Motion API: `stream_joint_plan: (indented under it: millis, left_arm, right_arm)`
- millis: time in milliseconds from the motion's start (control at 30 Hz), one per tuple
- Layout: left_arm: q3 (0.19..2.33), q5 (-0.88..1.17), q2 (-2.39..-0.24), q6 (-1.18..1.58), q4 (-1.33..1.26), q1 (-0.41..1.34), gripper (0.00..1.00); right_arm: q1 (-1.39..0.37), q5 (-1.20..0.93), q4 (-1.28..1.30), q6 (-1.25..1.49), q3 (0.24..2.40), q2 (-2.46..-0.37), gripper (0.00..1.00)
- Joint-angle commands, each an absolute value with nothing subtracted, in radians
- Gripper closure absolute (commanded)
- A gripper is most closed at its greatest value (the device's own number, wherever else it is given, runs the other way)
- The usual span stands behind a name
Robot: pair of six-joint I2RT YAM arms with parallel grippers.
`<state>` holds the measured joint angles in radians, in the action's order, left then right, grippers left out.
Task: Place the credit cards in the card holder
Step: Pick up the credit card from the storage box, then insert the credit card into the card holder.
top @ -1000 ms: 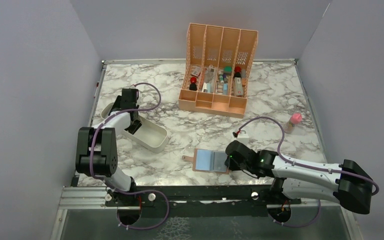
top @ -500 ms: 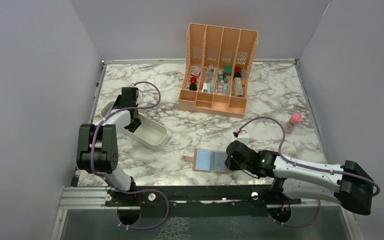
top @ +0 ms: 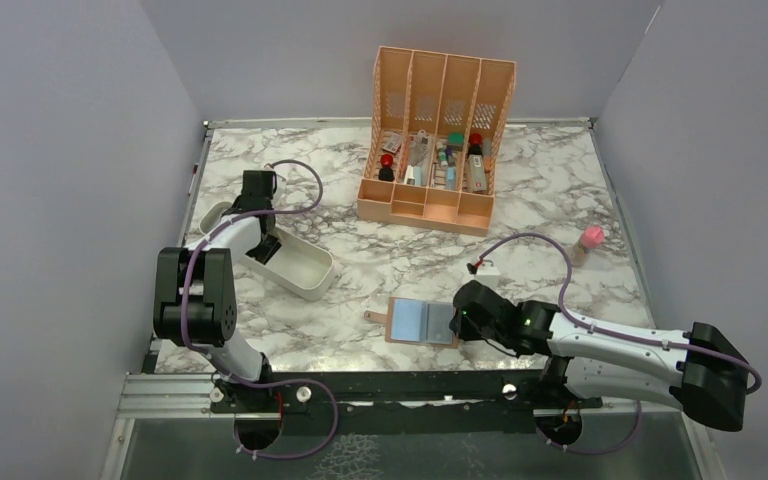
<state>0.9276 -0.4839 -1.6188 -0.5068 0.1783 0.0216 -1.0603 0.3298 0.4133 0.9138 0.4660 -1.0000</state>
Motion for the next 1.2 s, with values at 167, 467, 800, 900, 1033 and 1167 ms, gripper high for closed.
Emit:
stream_joint_plan:
  millis: [167, 467, 800, 900, 1033, 1167]
  left_arm:
    - [0.993, -0.458, -1.608, -0.506, 0.209, 0.012, 0.81]
    - [1.016, -0.328, -1.53, -0.392, 0.324, 0.025, 0.98]
    - [1.059, -0.128, -1.432, -0.207, 0.451, 0.026, 1.0]
    - [1.081, -0.054, -1.383, -0.137, 0.482, 0.026, 1.0]
    - [1.129, 0.094, -1.338, -0.01, 0.529, 0.027, 1.0]
    - [1.115, 0.426, -1.325, 0.156, 0.526, 0.032, 1.0]
  right_arm:
    - [-1.058, 0.367, 0.43, 0.903, 0.472, -1.0, 0.84]
    - [-1.058, 0.357, 0.421, 0.907, 0.47, -1.007, 0.84]
    - [-1.058, 0.353, 0.437, 0.903, 0.489, -1.012, 0.84]
    - [-1.058, 0.36, 0.459, 0.914, 0.498, -1.007, 0.84]
    - [-1.058, 0.34, 0.456, 0.927, 0.487, -0.994, 0.84]
    - [-1.058, 0.31, 0.457, 0.949, 0.488, -1.008, 0.84]
